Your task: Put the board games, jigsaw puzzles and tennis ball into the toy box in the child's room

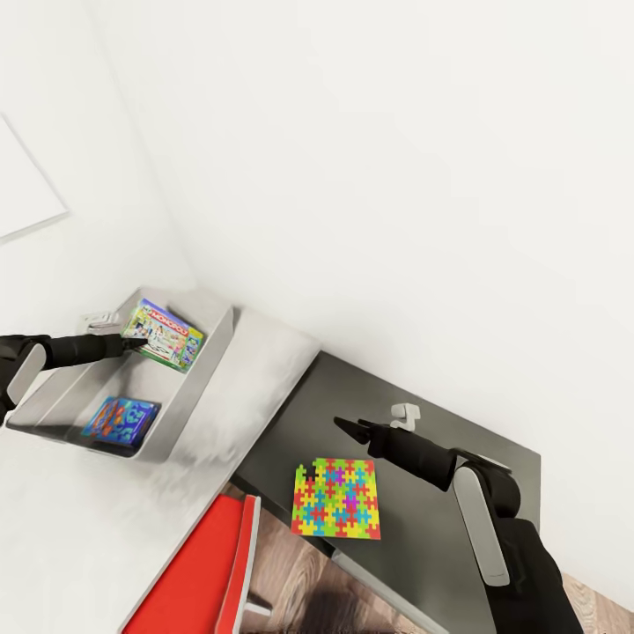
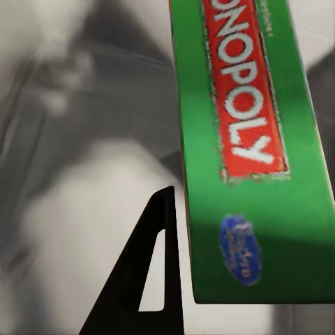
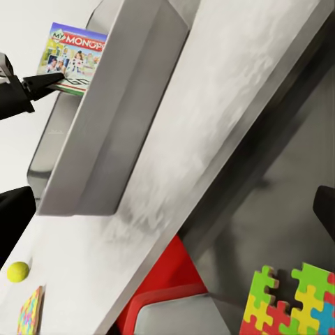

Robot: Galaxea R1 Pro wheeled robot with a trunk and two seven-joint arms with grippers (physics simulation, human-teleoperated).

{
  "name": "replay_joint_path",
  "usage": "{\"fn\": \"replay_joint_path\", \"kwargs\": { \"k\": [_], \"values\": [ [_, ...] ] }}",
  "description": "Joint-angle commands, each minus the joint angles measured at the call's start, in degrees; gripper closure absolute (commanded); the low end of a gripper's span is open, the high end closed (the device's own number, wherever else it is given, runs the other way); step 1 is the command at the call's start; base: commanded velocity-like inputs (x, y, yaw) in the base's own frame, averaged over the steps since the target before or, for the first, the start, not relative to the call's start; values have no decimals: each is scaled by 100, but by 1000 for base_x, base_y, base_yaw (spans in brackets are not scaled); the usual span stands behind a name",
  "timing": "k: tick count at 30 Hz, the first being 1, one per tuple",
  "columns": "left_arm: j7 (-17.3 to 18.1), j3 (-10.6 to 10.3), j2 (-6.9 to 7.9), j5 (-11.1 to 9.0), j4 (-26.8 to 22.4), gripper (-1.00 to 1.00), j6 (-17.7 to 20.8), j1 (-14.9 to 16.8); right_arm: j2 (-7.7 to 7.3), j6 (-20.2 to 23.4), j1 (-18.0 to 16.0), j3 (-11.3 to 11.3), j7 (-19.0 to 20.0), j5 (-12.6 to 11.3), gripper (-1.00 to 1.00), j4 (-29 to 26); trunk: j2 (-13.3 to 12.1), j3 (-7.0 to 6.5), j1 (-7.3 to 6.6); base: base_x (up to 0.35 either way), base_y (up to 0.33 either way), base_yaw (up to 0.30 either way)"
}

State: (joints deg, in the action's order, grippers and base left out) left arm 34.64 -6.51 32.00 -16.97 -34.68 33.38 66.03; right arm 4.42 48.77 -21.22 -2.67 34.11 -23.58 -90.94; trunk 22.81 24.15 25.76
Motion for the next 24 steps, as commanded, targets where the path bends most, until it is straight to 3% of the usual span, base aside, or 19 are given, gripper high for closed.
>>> {"fn": "replay_joint_path", "kwargs": {
  "k": [1, 24],
  "values": [
    [-10, -26, 7, -53, -3, 100, 37, 6, 6, 36, -5, -14, 25, 3, -100, -3, 11, 19, 3, 0, 0, 0],
    [-76, -25, -8, -32, -4, 100, 19, 6, 6, 21, -5, -13, 25, 3, -100, -3, 11, 233, 3, 0, 0, 0]
  ]
}}
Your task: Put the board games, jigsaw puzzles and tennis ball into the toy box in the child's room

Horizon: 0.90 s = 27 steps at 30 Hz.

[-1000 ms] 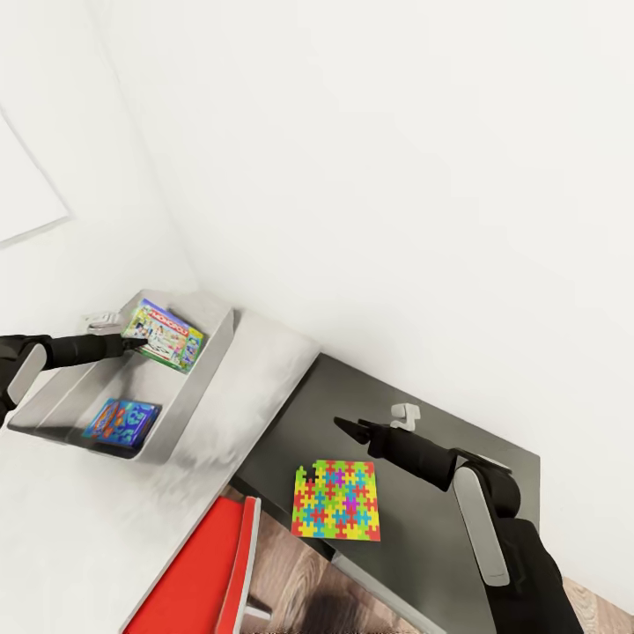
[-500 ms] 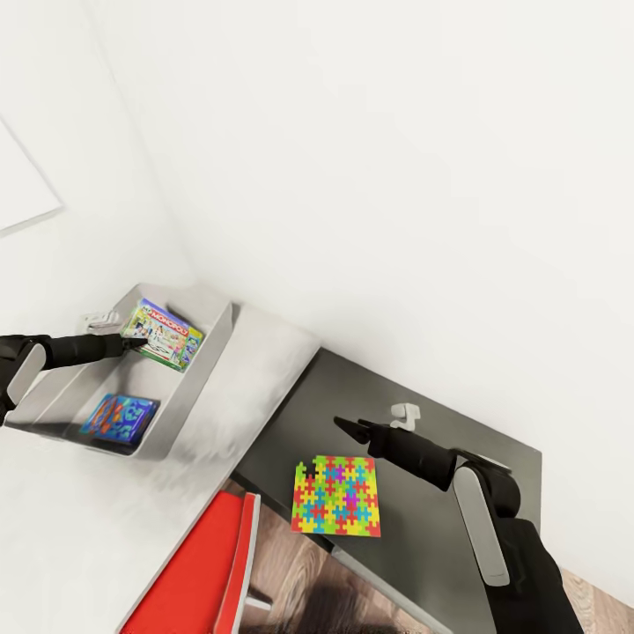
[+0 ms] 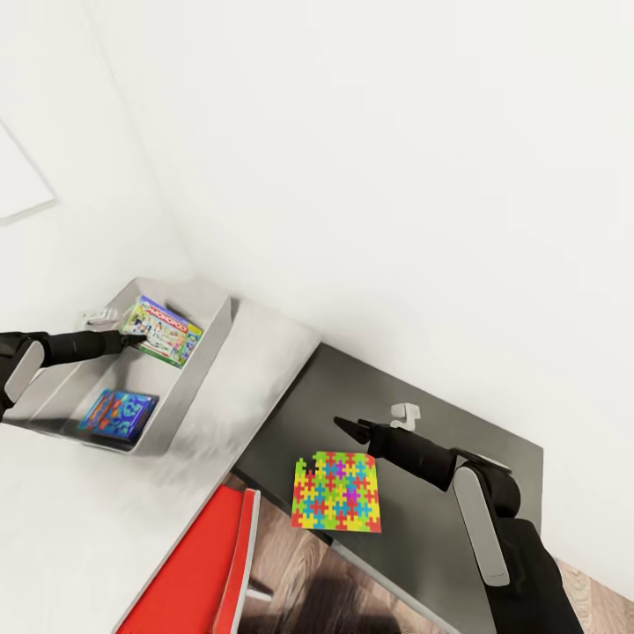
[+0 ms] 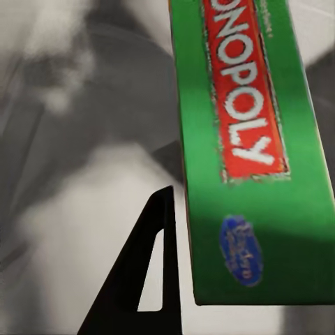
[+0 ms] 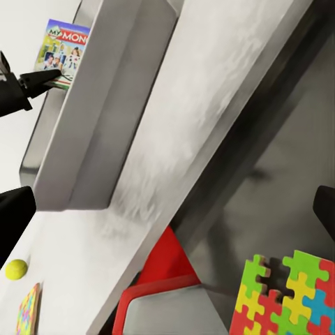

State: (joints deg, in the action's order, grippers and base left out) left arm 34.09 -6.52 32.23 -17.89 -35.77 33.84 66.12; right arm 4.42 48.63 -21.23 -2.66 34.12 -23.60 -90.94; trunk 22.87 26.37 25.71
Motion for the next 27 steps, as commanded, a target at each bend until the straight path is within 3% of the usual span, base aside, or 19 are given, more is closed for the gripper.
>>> {"fn": "replay_joint_path", "kwargs": {
  "k": [1, 23, 24, 27],
  "values": [
    [-26, -24, -31, 62, 106, 100, -27, -2, 6, 34, -4, -15, 28, 5, -100, -3, 5, 17, 7, 0, 0, 0],
    [-39, -32, -24, 75, 107, 100, -167, -2, 6, 32, -4, -9, 42, 14, -100, -3, 5, 25, 7, 0, 0, 0],
    [-41, -32, -24, 76, 106, -100, -167, -2, 6, 31, -4, -9, 42, 14, -100, -3, 5, 25, 7, 0, 0, 0],
    [-47, -33, -24, 78, 106, -100, -167, -2, 6, 31, -4, -8, 42, 14, -100, -3, 5, 25, 7, 0, 0, 0]
  ]
}}
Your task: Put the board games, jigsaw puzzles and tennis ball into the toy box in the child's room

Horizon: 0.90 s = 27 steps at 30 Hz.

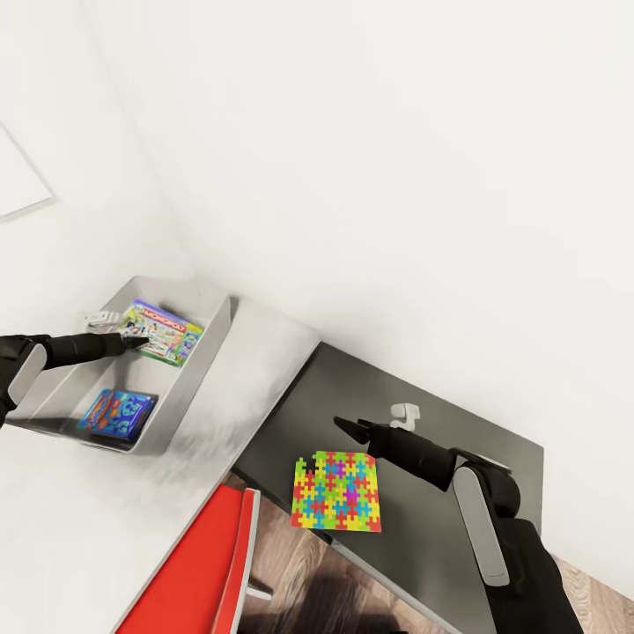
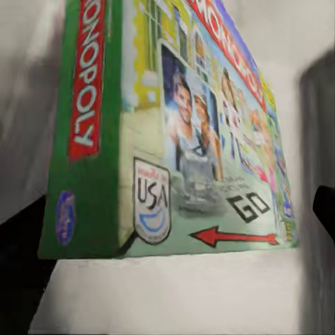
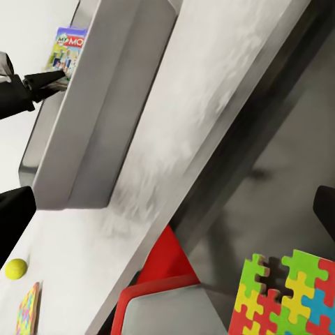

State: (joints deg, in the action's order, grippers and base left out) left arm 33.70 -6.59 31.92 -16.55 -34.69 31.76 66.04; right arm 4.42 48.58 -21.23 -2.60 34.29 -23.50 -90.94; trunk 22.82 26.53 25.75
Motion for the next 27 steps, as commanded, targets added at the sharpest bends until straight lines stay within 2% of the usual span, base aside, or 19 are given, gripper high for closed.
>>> {"fn": "replay_joint_path", "kwargs": {
  "k": [1, 20, 27],
  "values": [
    [-10, -26, 7, -56, -3, -100, 41, 6, 6, 36, -4, -15, 25, 3, -100, -2, 10, 9, 3, 0, 0, 0],
    [-149, -26, 16, -51, -3, -100, 43, 6, 6, 29, -4, -21, 25, 9, -100, -1, 10, -6, 3, 0, 0, 0],
    [-635, -38, 4, -46, -3, -100, 50, 6, 6, 28, -4, -21, 25, 12, -100, 1, 10, -49, 3, 0, 0, 0]
  ]
}}
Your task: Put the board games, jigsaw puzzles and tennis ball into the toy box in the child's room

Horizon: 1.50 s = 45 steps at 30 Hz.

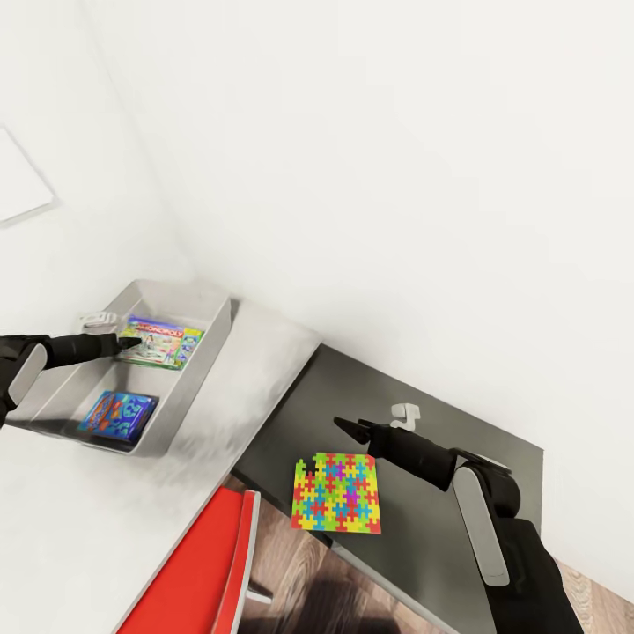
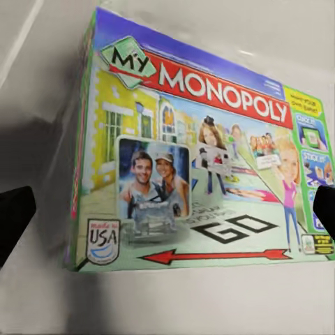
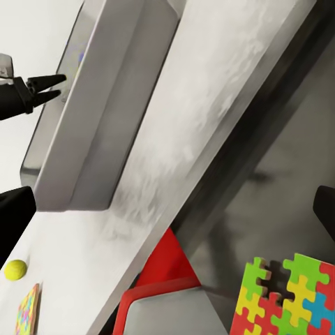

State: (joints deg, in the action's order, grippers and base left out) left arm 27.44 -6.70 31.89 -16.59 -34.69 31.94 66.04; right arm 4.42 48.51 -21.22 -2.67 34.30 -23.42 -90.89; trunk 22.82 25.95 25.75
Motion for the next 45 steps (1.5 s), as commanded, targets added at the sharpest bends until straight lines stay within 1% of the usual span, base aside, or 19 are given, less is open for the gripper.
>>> {"fn": "replay_joint_path", "kwargs": {
  "k": [1, 9, 18, 22, 23, 25, 26, 28, 29, 30, 32, 33, 34, 35, 37, 39, 41, 44, 45],
  "values": [
    [-41, -29, 5, -41, -3, -100, 31, 5, 6, 35, -5, -14, 24, 4, -100, -1, 10, 8, 3, 0, 0, 0],
    [-101, -40, 9, -38, -3, -100, 31, 5, 6, 35, -5, -14, 24, 4, -100, 1, 10, 5, 3, 0, 0, 0],
    [-13, -18, 27, -60, -59, -100, 38, 5, 6, 35, -5, -14, 24, 4, -100, 2, 10, -3, 3, 0, 0, 0],
    [329, -20, 146, -89, -63, -100, 84, 4, 6, 35, -5, -14, 24, 4, -100, 0, 10, -31, 3, 0, 0, 0],
    [553, -18, 213, -96, -64, -100, 124, 1, 6, 35, -5, -14, 24, 4, -100, -1, 10, -39, 3, 0, 0, 0],
    [818, -17, 293, -100, -64, -100, 185, 3, 6, 35, -5, -14, 24, 4, -100, -2, 10, -56, 3, 0, 0, 0],
    [1109, -17, 390, -103, -64, -100, 265, 4, 6, 35, -5, -14, 24, 4, -100, -1, 10, -65, 3, 0, 0, 0],
    [1418, -16, 510, -105, -64, -100, 359, 1, 6, 35, -5, -14, 24, 4, -100, 0, 10, -83, 3, 0, 0, 0],
    [1745, -14, 638, -109, -64, -100, 460, 0, 6, 35, -5, -14, 24, 4, -100, 1, 10, -92, 3, 0, 0, 0],
    [1914, -11, 706, -111, -61, -100, 512, -1, 6, 35, -5, -14, 24, 2, -100, 1, 10, -101, 3, 0, 0, 0],
    [2640, 68, 978, -114, -48, -100, 717, -2, 6, 35, -5, -14, 24, -1, -100, 1, 10, -119, 3, 0, 0, 0],
    [2832, 104, 1046, -117, -44, -100, 768, -3, 6, 35, -5, -14, 24, -2, -100, 1, 10, -128, 3, 0, 0, 0],
    [3222, 189, 1184, -120, -39, -100, 879, -8, 6, 35, -5, -14, 24, -3, -100, 1, 10, -137, 3, 0, 0, 0],
    [3420, 236, 1253, -121, -37, -100, 940, -12, 6, 35, -5, -14, 24, -4, -100, 1, 10, -146, 3, 0, 0, 0],
    [4233, 405, 1538, -119, -2, -100, 1213, -32, 6, 35, -5, -14, 24, -3, -100, 2, 10, -164, 3, 0, 0, 0],
    [4622, 451, 1684, -117, 53, -100, 1330, -41, 6, 35, -5, -14, 24, -1, -100, 2, 10, -183, 3, 0, 0, 0],
    [5296, 503, 1911, -114, 295, -100, 1469, -59, 6, 35, -5, -13, 24, -1, -100, 2, 10, -201, 3, 0, 0, 0],
    [5857, 521, 2062, -97, 687, -100, 1500, -71, 6, 35, -5, -13, 24, 1, -100, 2, 10, -228, 3, 0, 0, 0],
    [6095, 524, 2111, -79, 928, -100, 1486, -75, 6, 35, -5, -14, 26, 1, -100, 2, 10, -237, 3, 0, 0, 0]
  ]
}}
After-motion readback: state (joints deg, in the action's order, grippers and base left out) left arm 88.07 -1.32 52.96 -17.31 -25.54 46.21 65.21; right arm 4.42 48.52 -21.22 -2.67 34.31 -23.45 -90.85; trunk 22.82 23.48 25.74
